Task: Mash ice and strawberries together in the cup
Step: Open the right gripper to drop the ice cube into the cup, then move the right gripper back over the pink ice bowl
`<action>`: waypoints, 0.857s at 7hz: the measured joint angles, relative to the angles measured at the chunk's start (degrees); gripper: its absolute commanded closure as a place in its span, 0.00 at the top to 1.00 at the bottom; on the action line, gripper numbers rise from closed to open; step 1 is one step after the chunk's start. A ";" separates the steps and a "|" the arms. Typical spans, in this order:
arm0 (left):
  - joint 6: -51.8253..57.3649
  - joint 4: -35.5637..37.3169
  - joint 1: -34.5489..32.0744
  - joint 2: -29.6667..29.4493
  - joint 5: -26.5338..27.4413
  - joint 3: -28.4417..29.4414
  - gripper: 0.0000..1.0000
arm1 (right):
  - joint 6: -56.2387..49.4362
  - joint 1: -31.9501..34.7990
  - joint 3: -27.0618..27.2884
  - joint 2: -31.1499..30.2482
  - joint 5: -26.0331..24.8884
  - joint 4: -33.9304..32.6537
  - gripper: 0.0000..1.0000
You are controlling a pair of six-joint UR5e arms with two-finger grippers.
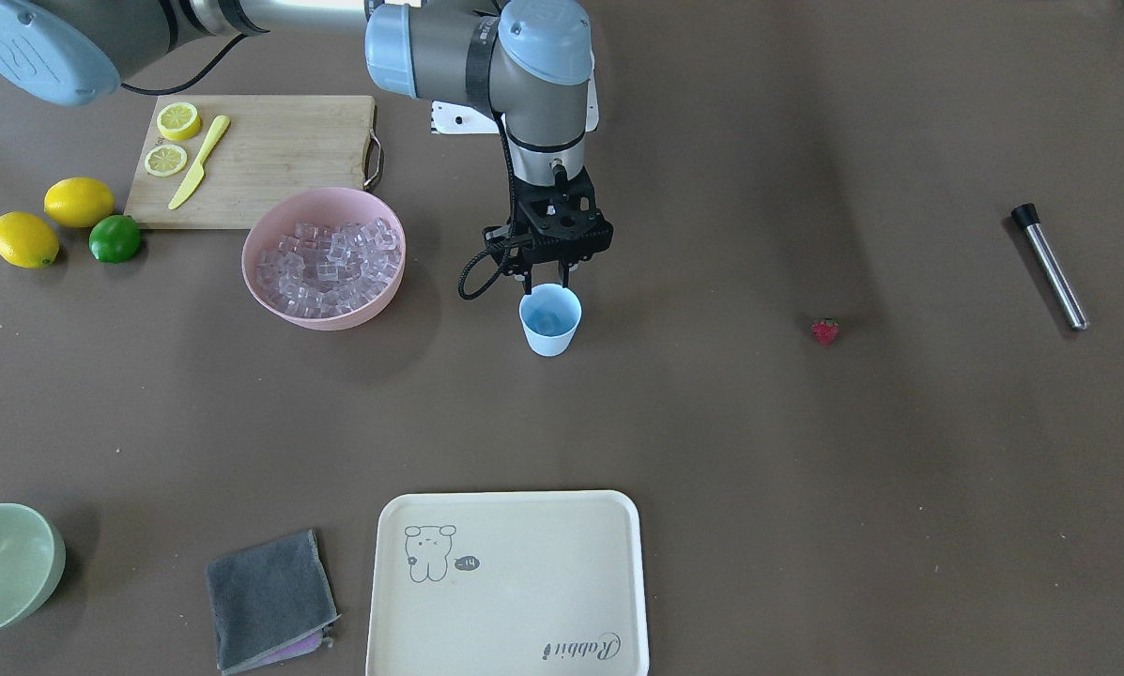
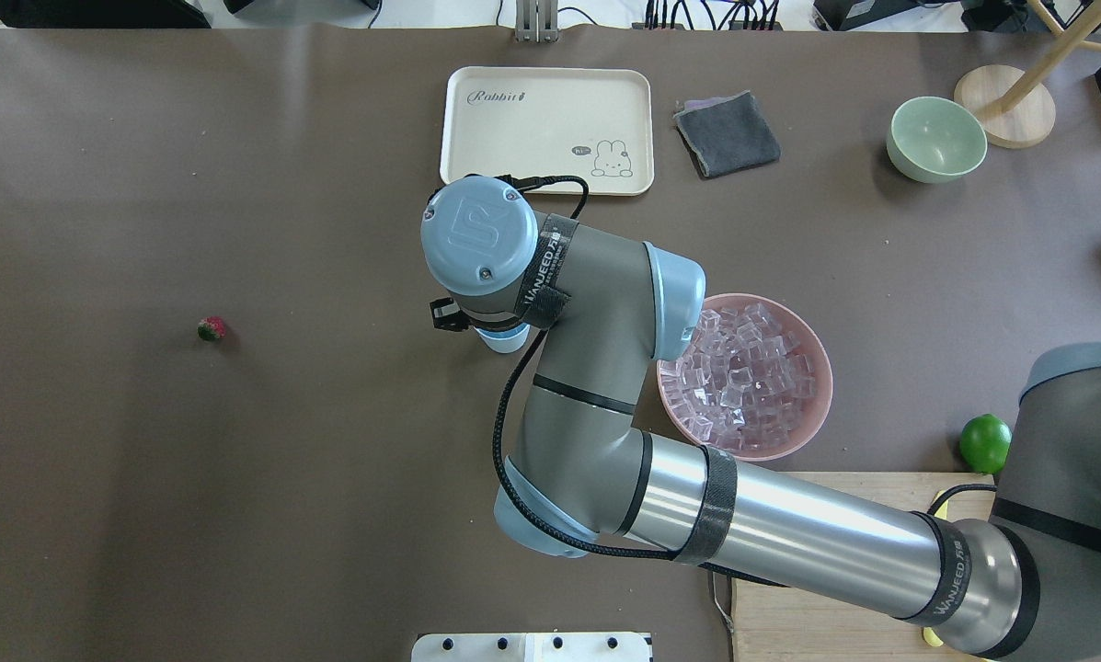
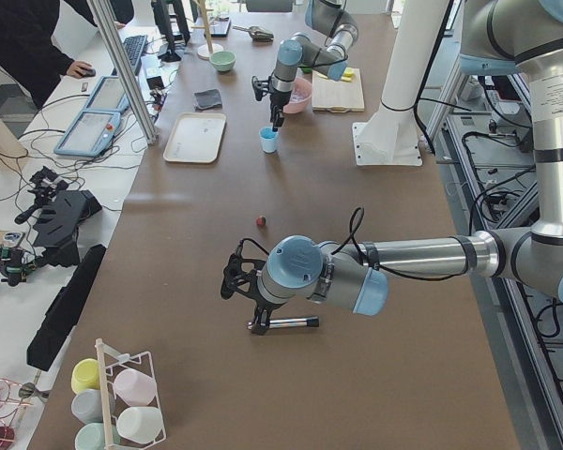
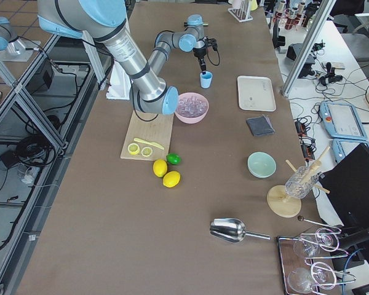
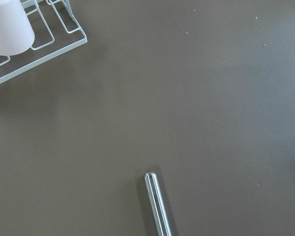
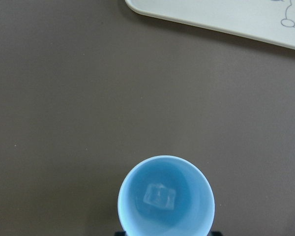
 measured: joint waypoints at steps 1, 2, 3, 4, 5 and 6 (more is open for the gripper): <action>0.00 -0.04 0.00 0.03 -0.02 -0.04 0.99 | 0.02 0.06 0.66 -0.44 0.03 -0.10 0.98; 0.00 -0.06 0.00 0.04 -0.06 -0.11 0.99 | -0.22 0.20 3.40 -2.95 0.07 -0.20 0.98; 0.00 -0.07 -0.01 0.04 -0.08 -0.27 0.99 | -1.19 0.90 9.07 -8.18 0.34 -0.24 0.97; 0.00 -0.07 -0.01 0.10 -0.09 -0.46 0.99 | -2.47 2.38 14.71 -13.40 1.26 -0.54 0.97; 0.00 -0.11 -0.01 0.19 -0.09 -0.48 0.99 | -3.31 4.01 18.69 -17.48 2.34 -1.63 0.97; 0.00 -0.19 0.01 0.25 -0.07 -0.35 0.99 | -3.65 5.26 21.33 -20.88 2.52 -3.04 0.97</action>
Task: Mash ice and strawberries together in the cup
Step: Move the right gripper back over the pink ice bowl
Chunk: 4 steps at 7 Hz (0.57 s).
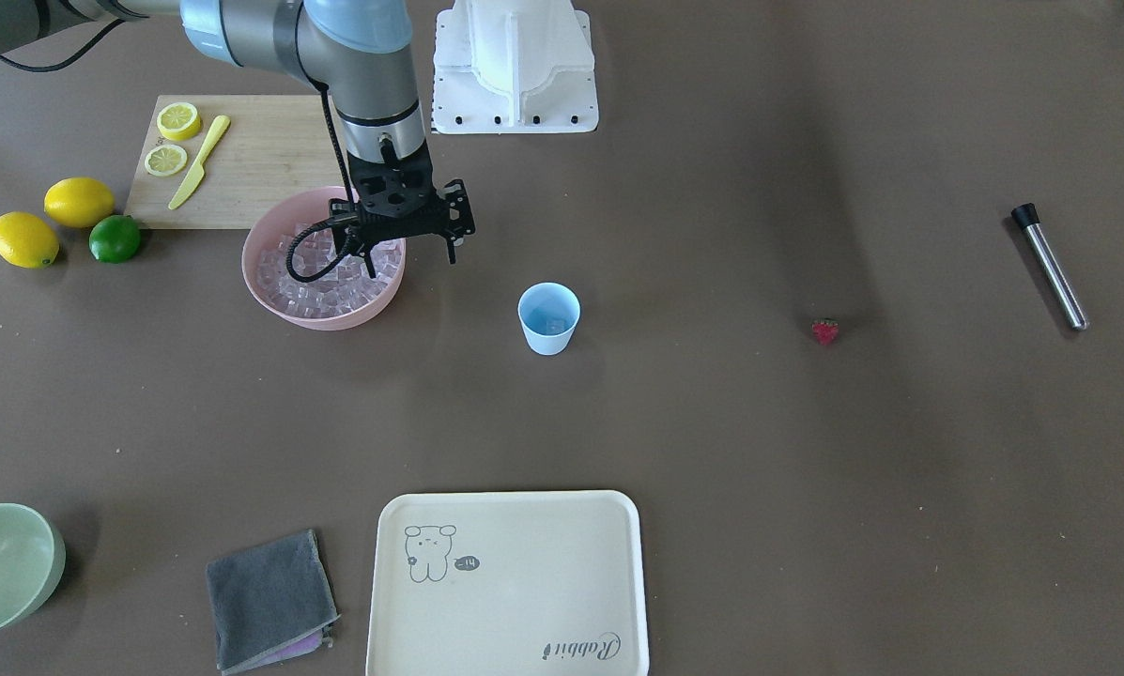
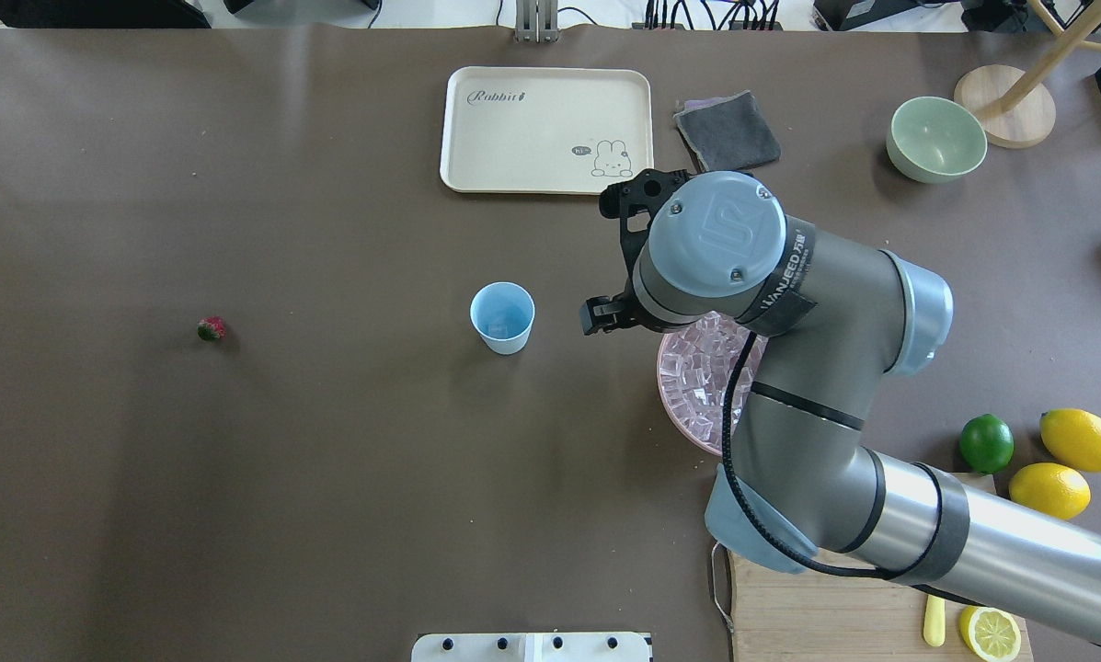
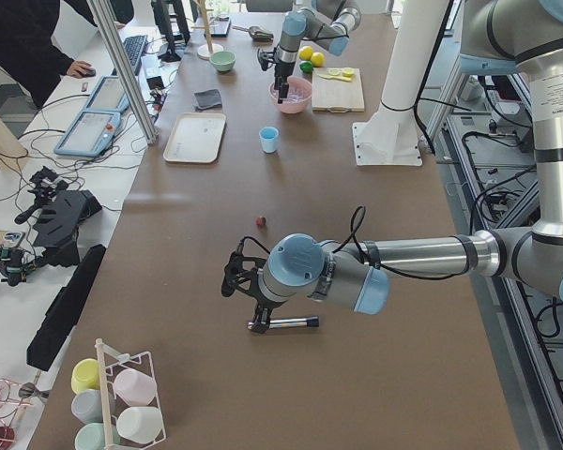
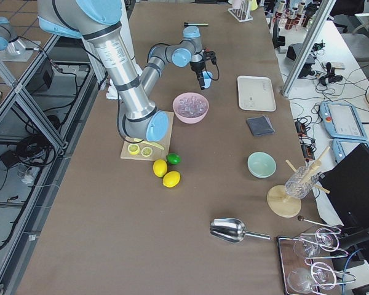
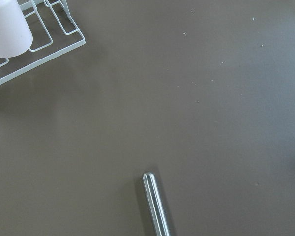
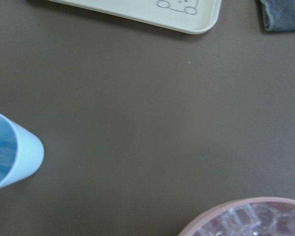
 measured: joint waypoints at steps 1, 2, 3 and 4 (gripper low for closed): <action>0.00 -0.06 0.04 0.03 0.04 0.18 0.99 | -0.11 0.76 2.27 -3.35 -0.12 -0.95 0.97; -0.02 -0.11 0.06 0.04 0.06 0.21 0.99 | -0.09 0.81 3.72 -5.58 0.19 -1.96 0.98; -0.04 -0.13 0.06 0.01 0.07 0.24 0.99 | 0.18 0.42 4.20 -6.52 1.02 -3.36 0.98; -0.02 -0.14 0.02 -0.08 0.07 0.25 0.99 | 0.82 -0.13 4.12 -6.94 1.65 -4.29 0.98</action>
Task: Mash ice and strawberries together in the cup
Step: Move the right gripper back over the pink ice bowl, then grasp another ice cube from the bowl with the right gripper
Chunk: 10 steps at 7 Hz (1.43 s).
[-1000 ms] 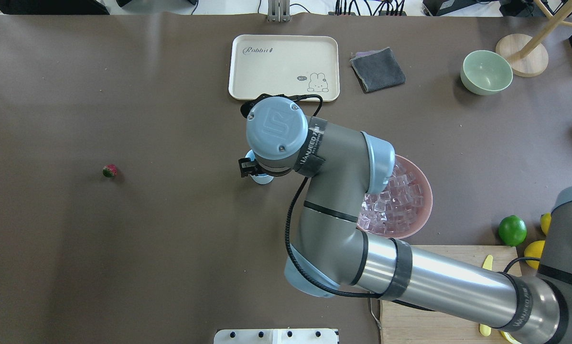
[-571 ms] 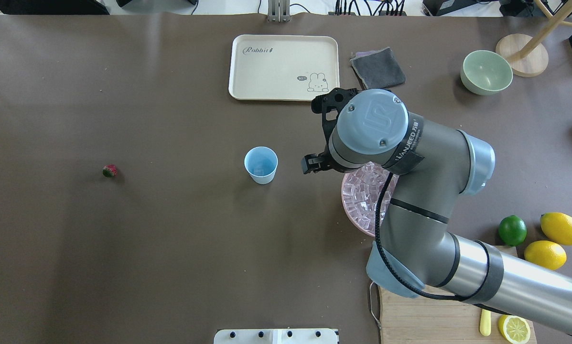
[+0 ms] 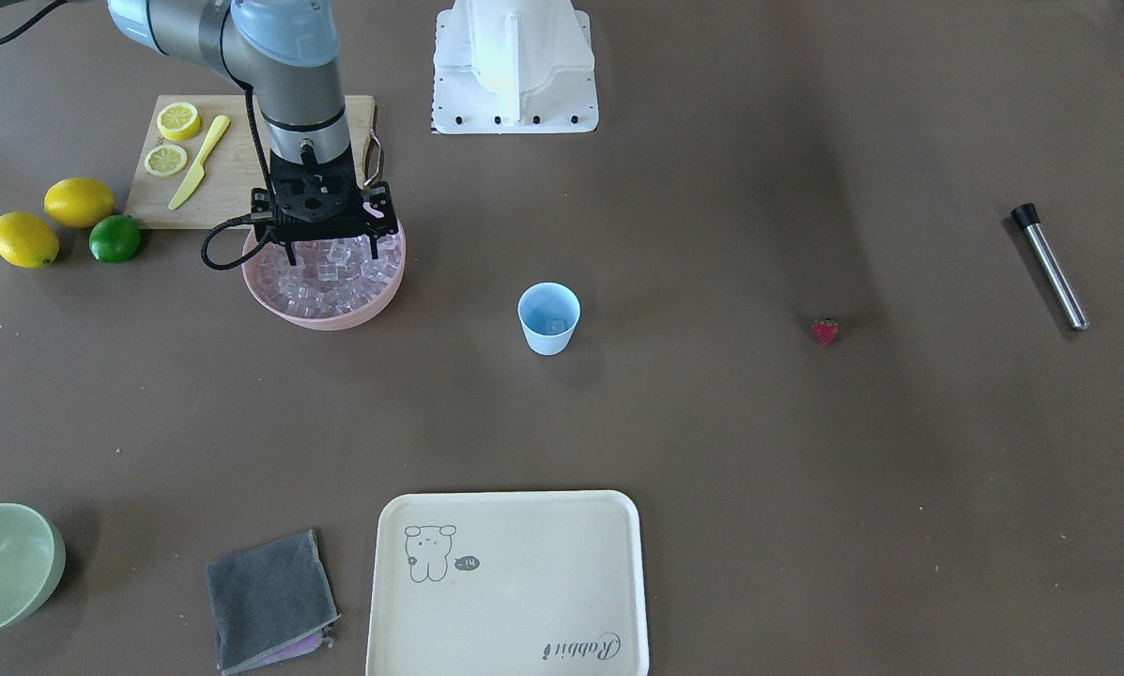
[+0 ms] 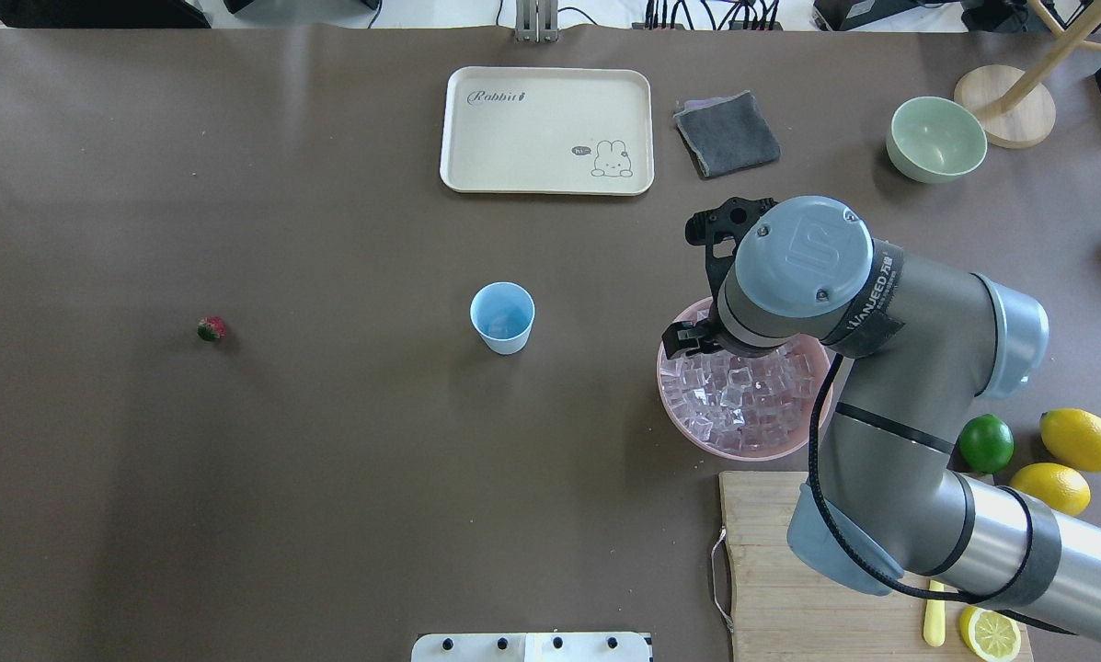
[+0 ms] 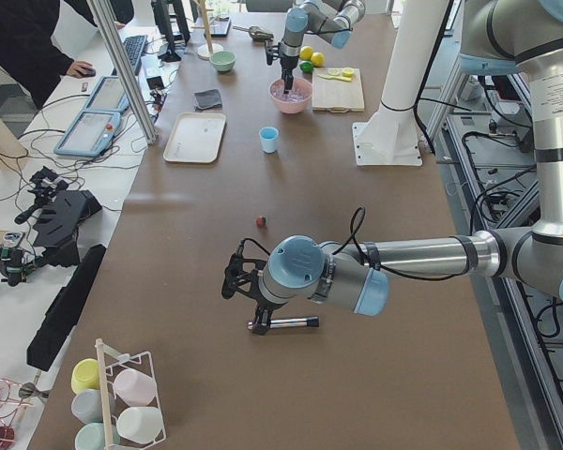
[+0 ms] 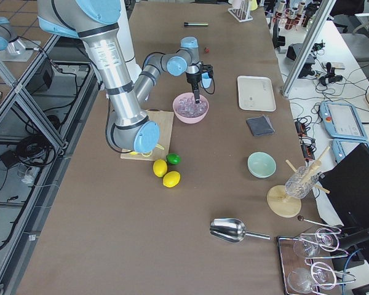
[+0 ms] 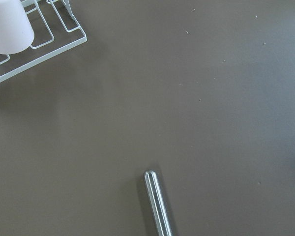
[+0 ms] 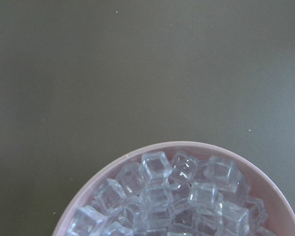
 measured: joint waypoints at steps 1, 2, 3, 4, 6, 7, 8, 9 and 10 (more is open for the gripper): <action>0.02 0.00 -0.03 -0.15 0.05 -0.04 0.99 | 0.72 -0.45 -0.30 -0.64 0.51 -0.33 0.98; 0.02 -0.03 -0.07 -0.30 0.10 -0.16 0.99 | 1.23 -0.79 -0.54 -1.48 1.15 -0.26 0.98; 0.02 -0.09 -0.10 -0.26 0.08 -0.44 0.99 | 1.82 -1.27 -0.72 -1.88 1.66 -0.12 0.97; 0.02 -0.12 -0.11 -0.10 0.03 -0.84 0.99 | 2.42 -2.02 -0.99 -1.91 1.90 -0.02 0.91; 0.02 -0.18 -0.13 0.09 0.10 -1.21 0.99 | 2.35 -3.26 -1.76 -2.07 2.14 0.06 0.79; 0.02 -0.23 -0.34 0.10 0.12 -1.29 0.99 | 2.30 -3.45 -2.00 -2.05 2.18 0.10 0.67; 0.02 -0.26 -0.88 0.03 0.15 -1.37 0.99 | 2.26 -3.51 -2.13 -1.96 2.20 0.14 0.58; 0.02 -0.27 -1.41 -0.06 0.19 -1.46 0.99 | 2.20 -3.38 -2.11 -1.84 2.35 0.13 0.57; 0.02 -0.27 -1.67 -0.10 0.23 -1.52 0.99 | 2.09 -2.99 -2.02 -1.82 3.16 0.12 0.57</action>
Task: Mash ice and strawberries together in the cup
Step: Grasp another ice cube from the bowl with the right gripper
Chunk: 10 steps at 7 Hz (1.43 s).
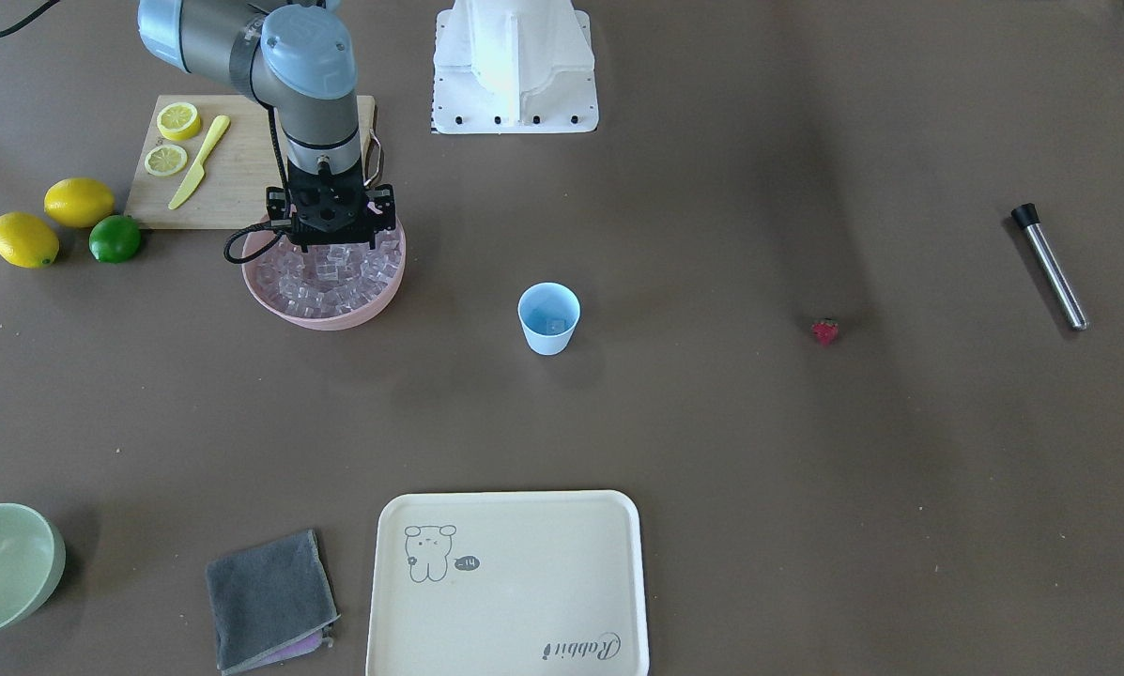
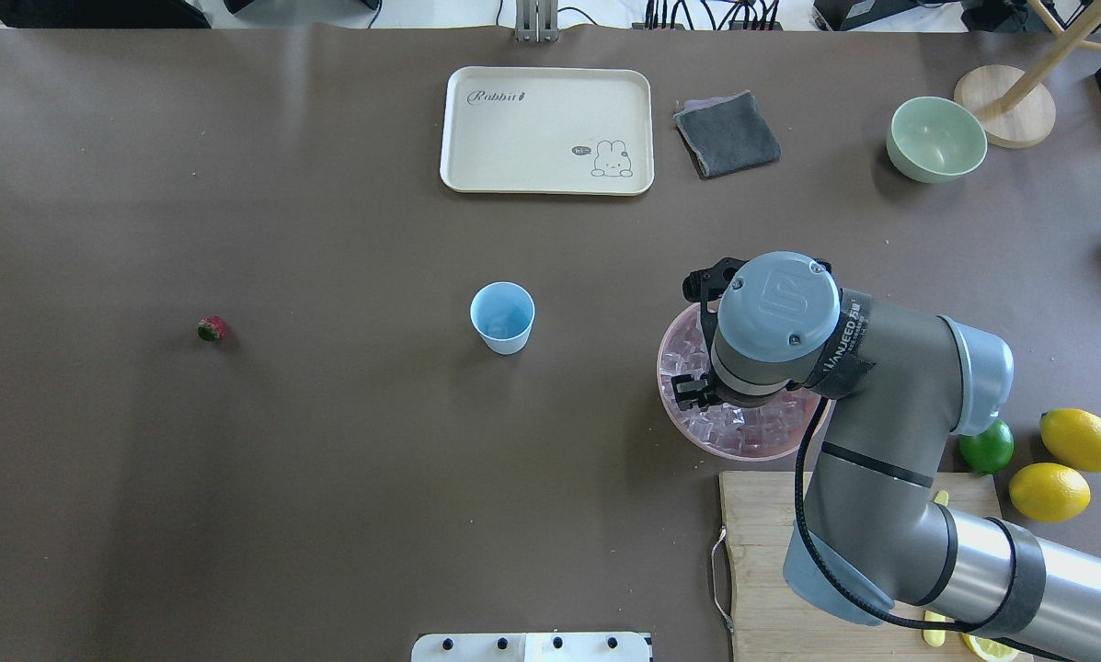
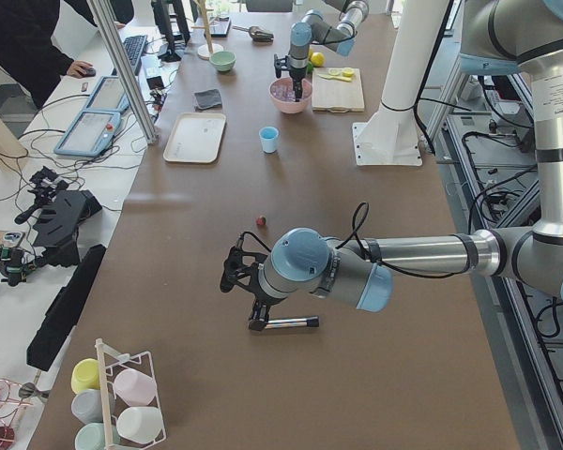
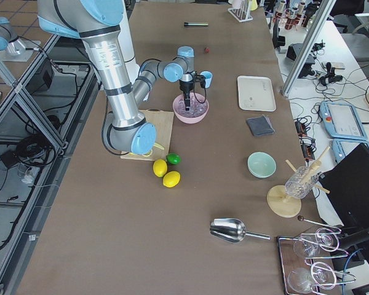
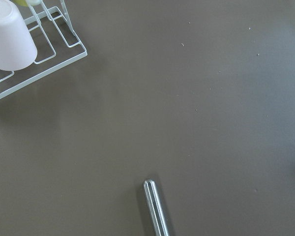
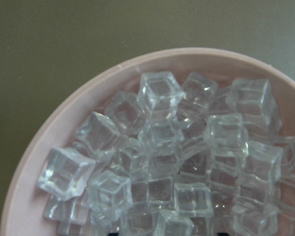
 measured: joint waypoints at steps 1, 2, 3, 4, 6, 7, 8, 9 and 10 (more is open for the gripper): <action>0.00 0.00 -0.08 -0.01 0.02 -0.03 0.99 | -0.12 0.64 0.10 0.06 1.27 0.02 0.58; 0.00 0.00 -0.11 0.02 0.03 -0.07 0.99 | -0.23 1.21 0.11 0.05 2.01 0.05 0.58; 0.00 -0.02 -0.13 0.07 0.03 -0.14 0.99 | -0.28 1.40 -0.03 -0.06 2.25 0.09 0.57; 0.00 -0.04 -0.13 0.07 0.03 -0.18 0.99 | -0.28 1.31 -0.33 -0.05 2.26 0.12 0.57; 0.00 -0.05 -0.13 0.01 0.00 -0.33 0.99 | -0.28 1.15 -1.55 0.15 2.15 0.33 0.43; 0.00 -0.03 -0.13 0.02 0.01 -0.44 0.99 | -0.52 1.15 -2.22 0.06 2.11 0.95 0.27; 0.00 -0.01 -0.13 0.02 0.03 -0.52 0.99 | -0.92 1.21 -3.05 0.05 2.10 2.20 0.08; 0.00 -0.02 -0.13 0.02 0.03 -0.55 0.99 | -1.12 1.24 -3.43 0.16 2.21 3.38 0.05; 0.00 -0.04 -0.13 0.02 0.03 -0.57 0.99 | -1.19 1.48 -3.53 0.24 2.39 3.82 0.05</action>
